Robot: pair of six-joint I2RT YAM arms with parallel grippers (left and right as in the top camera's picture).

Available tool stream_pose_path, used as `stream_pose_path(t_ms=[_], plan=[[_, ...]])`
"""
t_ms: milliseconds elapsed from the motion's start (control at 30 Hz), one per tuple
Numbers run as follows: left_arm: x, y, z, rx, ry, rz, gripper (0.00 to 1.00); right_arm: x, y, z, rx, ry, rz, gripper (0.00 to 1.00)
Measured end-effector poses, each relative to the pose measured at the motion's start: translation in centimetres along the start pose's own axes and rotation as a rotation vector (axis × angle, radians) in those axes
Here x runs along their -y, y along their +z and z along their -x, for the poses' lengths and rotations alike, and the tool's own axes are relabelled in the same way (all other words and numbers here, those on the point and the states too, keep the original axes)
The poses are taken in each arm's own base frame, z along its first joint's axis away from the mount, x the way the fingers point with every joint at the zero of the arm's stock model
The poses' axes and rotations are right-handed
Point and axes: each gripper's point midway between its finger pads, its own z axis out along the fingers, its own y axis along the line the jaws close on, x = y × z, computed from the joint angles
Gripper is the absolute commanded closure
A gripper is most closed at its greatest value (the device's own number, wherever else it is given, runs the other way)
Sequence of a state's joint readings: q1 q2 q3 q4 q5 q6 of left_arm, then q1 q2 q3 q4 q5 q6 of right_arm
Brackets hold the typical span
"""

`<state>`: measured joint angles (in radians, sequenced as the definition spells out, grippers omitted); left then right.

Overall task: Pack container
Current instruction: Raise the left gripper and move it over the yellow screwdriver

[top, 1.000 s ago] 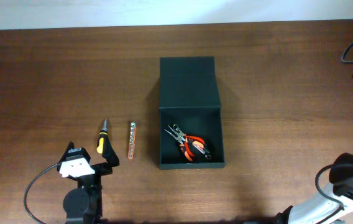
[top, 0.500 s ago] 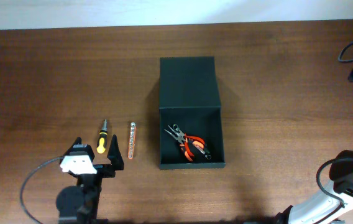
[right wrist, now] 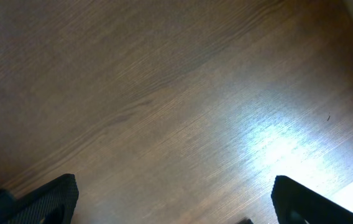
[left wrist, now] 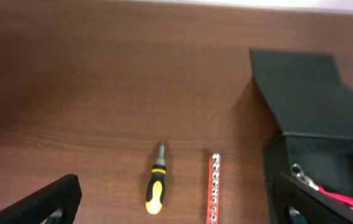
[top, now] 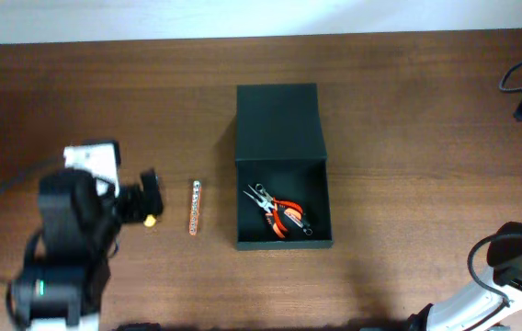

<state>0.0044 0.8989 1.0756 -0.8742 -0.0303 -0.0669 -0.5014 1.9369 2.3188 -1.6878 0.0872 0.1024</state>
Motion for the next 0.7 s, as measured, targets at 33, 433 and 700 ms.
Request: stream_pose_path(t_ms=[33, 433, 700], plan=[[0.1, 0.9, -0.1, -0.039, 0.008, 0.000, 0.01, 0.0, 0.0, 0.0, 0.000, 0.000, 0.000, 0.01], [-1.2, 7.4, -10.2, -0.735, 0.032, 0.000, 0.01, 0.0, 0.0, 0.0, 0.000, 0.000, 0.000, 0.01], [-1.6, 10.3, -11.7, -0.840, 0.020, 0.005, 0.01, 0.0, 0.0, 0.0, 0.000, 0.000, 0.000, 0.01]])
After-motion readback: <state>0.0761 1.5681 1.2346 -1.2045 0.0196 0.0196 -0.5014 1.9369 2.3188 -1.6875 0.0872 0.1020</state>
